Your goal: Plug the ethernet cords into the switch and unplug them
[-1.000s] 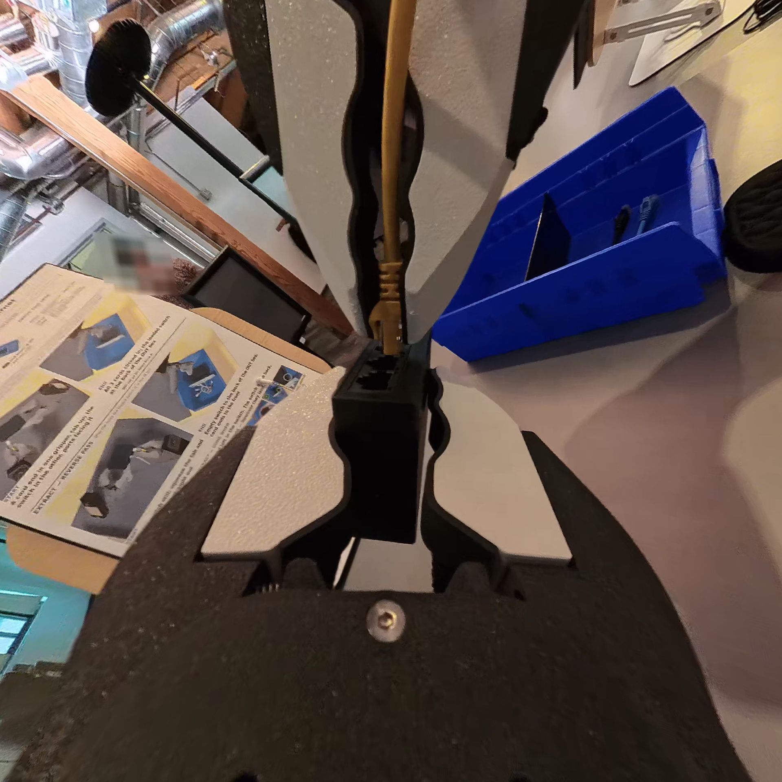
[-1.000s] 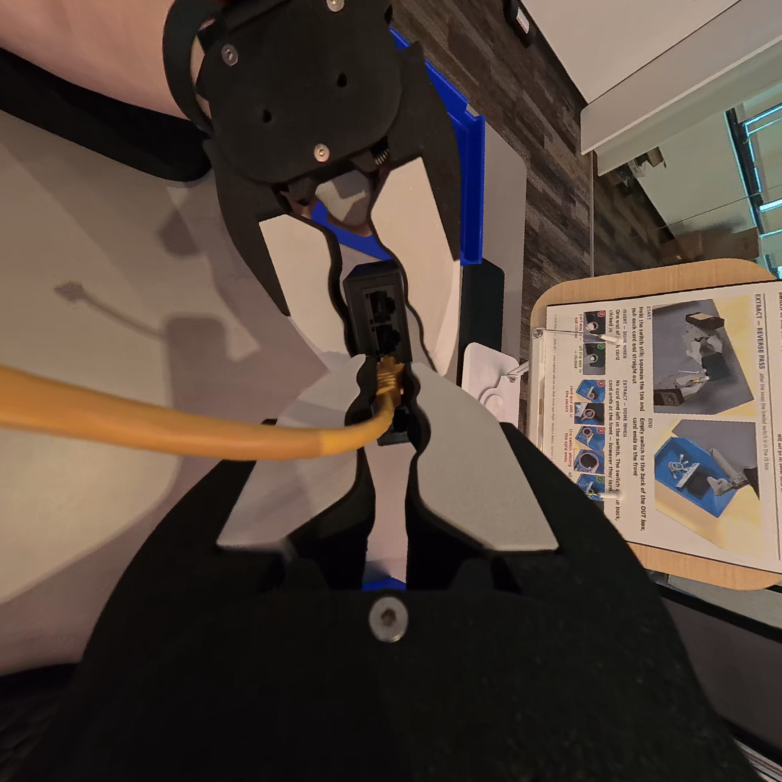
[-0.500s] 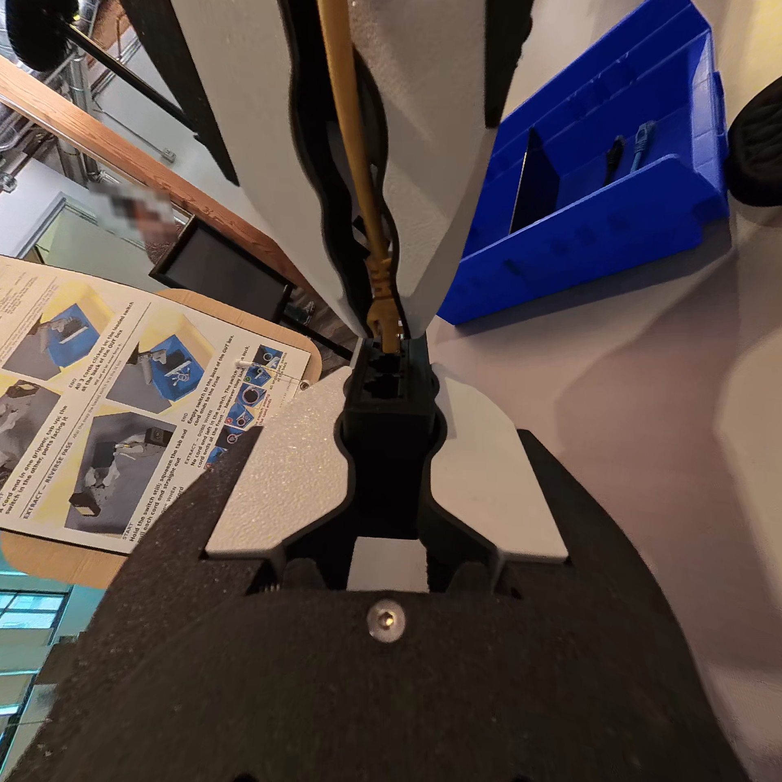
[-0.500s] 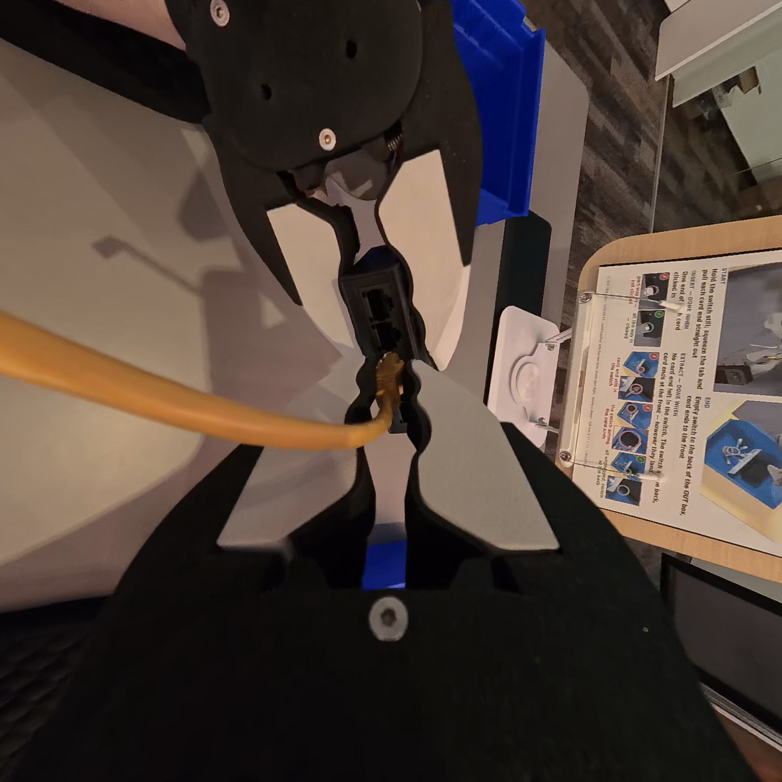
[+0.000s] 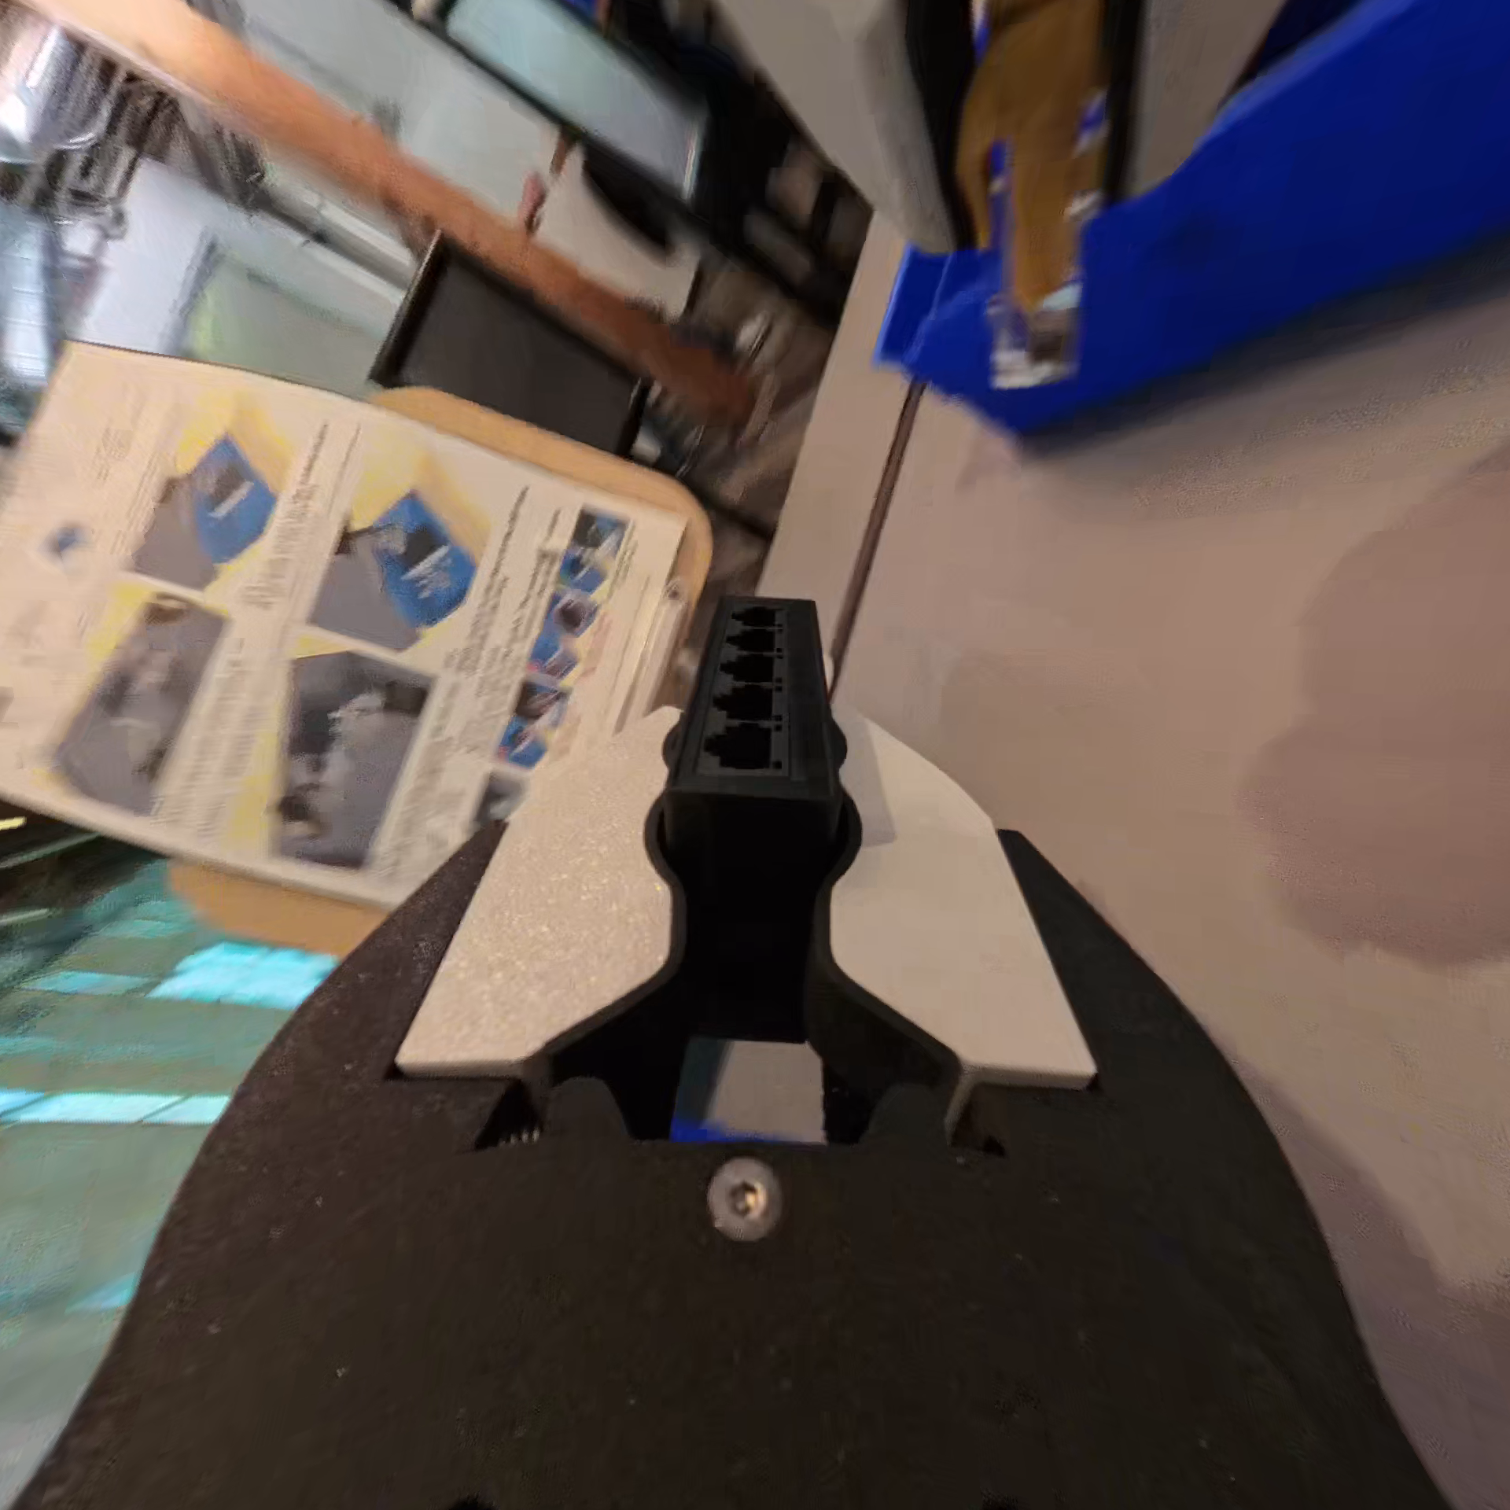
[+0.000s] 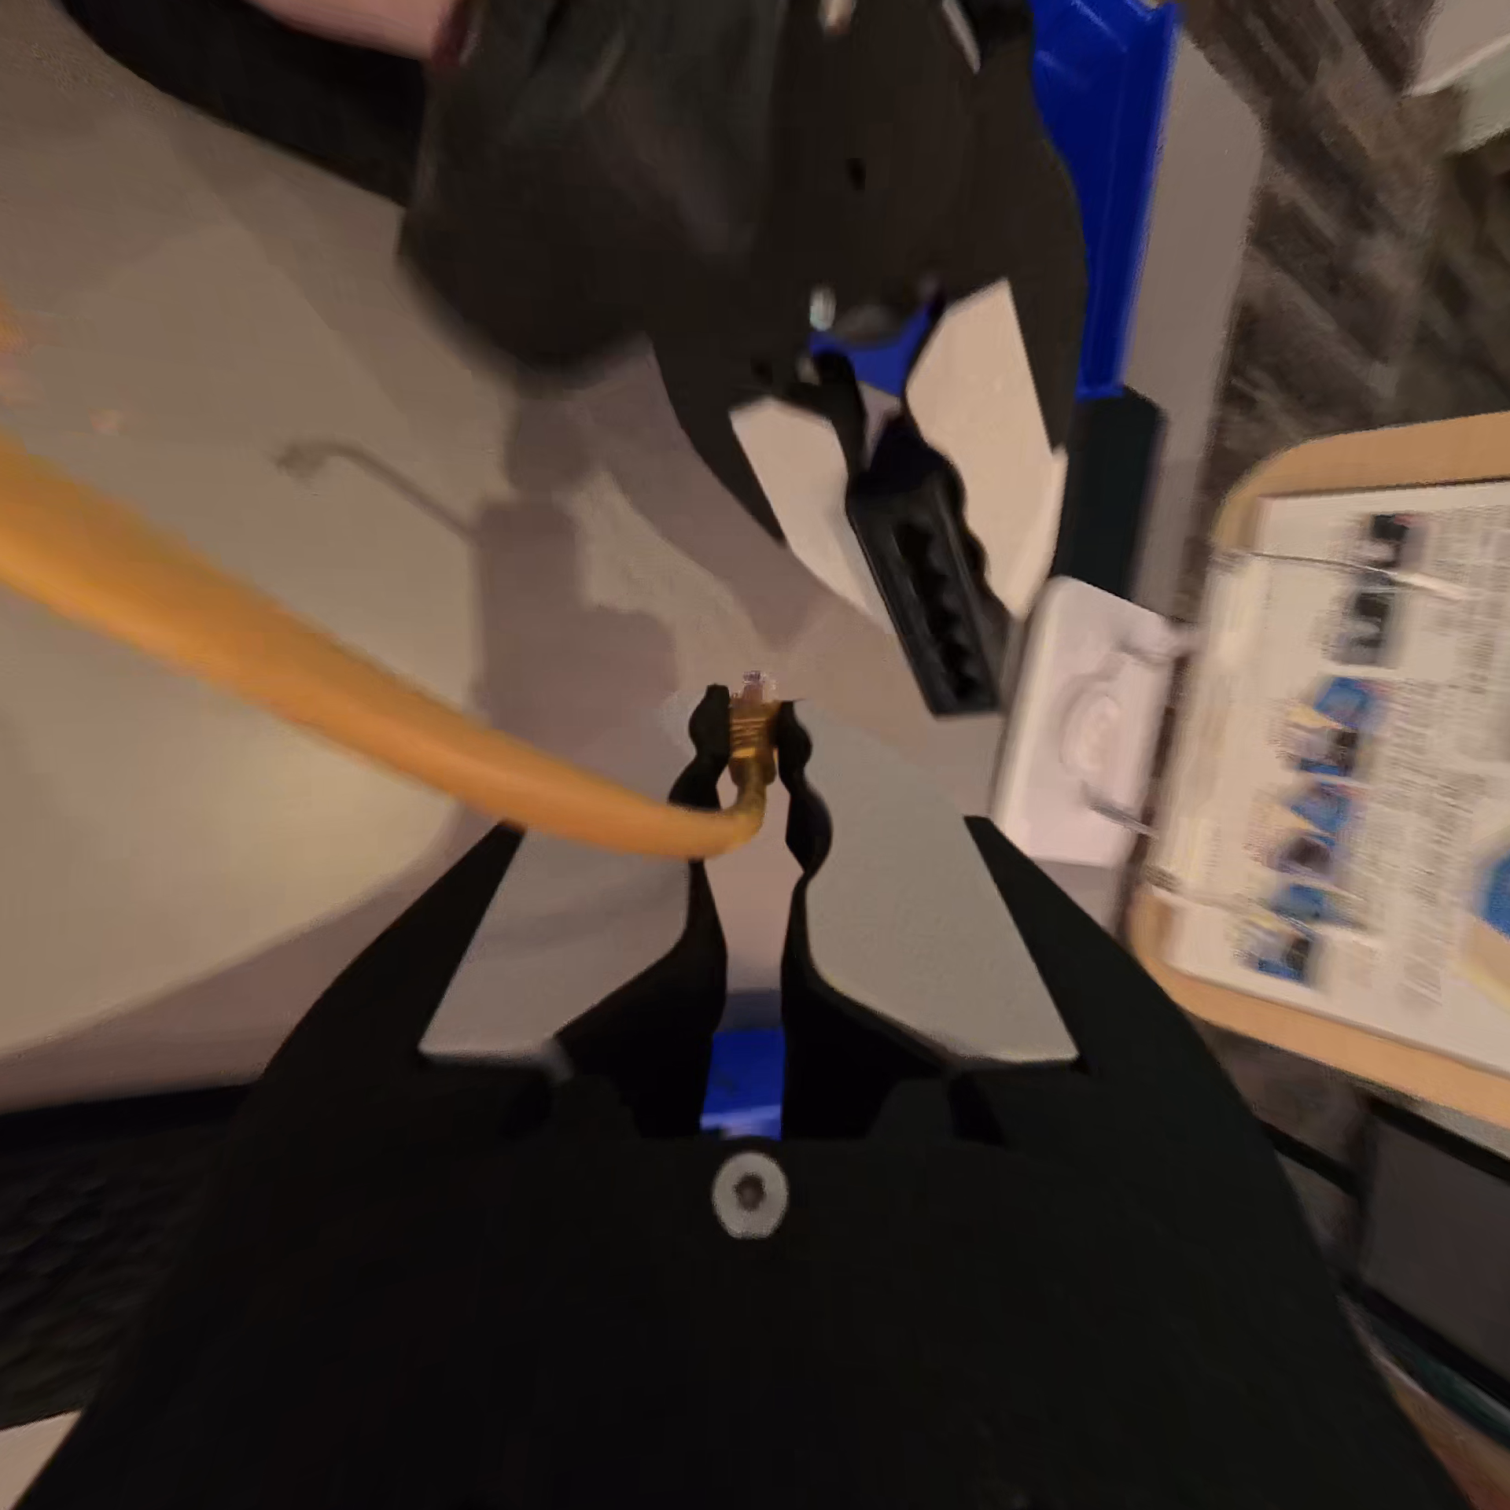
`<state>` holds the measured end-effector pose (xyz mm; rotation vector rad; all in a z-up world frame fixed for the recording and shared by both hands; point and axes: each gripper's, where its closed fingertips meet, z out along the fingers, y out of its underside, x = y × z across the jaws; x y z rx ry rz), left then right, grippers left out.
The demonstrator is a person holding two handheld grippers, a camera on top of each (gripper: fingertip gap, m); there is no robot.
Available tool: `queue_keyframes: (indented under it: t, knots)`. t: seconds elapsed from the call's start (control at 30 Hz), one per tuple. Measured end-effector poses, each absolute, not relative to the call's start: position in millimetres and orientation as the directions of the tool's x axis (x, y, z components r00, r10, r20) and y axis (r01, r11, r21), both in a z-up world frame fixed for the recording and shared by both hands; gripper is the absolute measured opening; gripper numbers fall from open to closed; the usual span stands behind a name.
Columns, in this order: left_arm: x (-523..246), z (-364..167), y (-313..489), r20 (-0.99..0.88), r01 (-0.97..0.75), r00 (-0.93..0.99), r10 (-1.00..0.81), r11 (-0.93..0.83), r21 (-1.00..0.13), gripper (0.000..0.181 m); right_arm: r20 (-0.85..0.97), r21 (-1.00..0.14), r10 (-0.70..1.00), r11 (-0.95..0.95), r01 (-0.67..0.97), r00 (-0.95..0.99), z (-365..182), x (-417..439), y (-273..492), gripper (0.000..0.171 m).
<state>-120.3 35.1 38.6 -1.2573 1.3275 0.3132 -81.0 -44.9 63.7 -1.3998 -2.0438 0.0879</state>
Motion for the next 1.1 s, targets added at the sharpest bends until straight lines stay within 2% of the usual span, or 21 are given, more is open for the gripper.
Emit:
queue_keyframes:
  t: [0.03, 0.07, 0.13, 0.27, 0.4, 0.57, 0.63, 0.73, 0.87, 0.97, 1.1]
  knots:
    - [-117, 44, 27, -0.768, -0.698, 0.34, -0.543, 0.401, -0.593, 0.029, 0.583, -0.332, 0.784, 0.468, 0.819, -0.212, 68, -76, -33, 0.01]
    - [-114, 56, 18, -0.728, -0.63, 0.361, -0.584, 0.423, -0.651, 0.029, 0.609, -0.326, 0.765, 0.481, 0.814, -0.208, 70, -74, -32, 0.011]
    - [-119, 73, 15, -0.76, -0.635, 0.388, -0.522, 0.446, -0.631, 0.029, 0.564, -0.408, 0.806, 0.46, 0.789, -0.178, 75, -75, -39, 0.01]
    - [-130, 63, 22, -0.771, -0.696, 0.354, -0.528, 0.402, -0.595, 0.029, 0.564, -0.487, 0.816, 0.455, 0.746, -0.129, 90, -76, -40, 0.011]
    - [-134, 54, 26, -0.743, -0.708, 0.348, -0.571, 0.36, -0.608, 0.029, 0.568, -0.434, 0.817, 0.404, 0.805, -0.104, 83, -51, -25, 0.011]
    - [-137, 56, 27, -0.73, -0.71, 0.361, -0.581, 0.336, -0.619, 0.029, 0.487, -0.278, 0.873, 0.196, 0.94, -0.038, 57, 37, 9, 0.011]
    - [-140, 57, 28, -0.734, -0.719, 0.363, -0.574, 0.329, -0.612, 0.029, 0.373, -0.189, 0.927, 0.037, 0.981, 0.037, 39, 89, 16, 0.011]
    - [-142, 57, 30, -0.728, -0.719, 0.368, -0.578, 0.32, -0.617, 0.029, 0.276, -0.099, 0.947, -0.145, 0.984, 0.167, 26, 155, 23, 0.011]
    - [-142, 55, 31, -0.724, -0.725, 0.369, -0.582, 0.307, -0.617, 0.029, 0.262, 0.017, 0.916, -0.319, 0.948, 0.303, 23, 223, 30, 0.011]
    - [-143, 51, 34, -0.721, -0.733, 0.37, -0.586, 0.292, -0.614, 0.029, 0.283, 0.167, 0.894, -0.402, 0.9, 0.346, 15, 261, 32, 0.011]
    - [-142, 46, 37, -0.719, -0.745, 0.366, -0.591, 0.277, -0.607, 0.029, 0.282, 0.288, 0.908, -0.388, 0.876, 0.309, -8, 265, 33, 0.012]
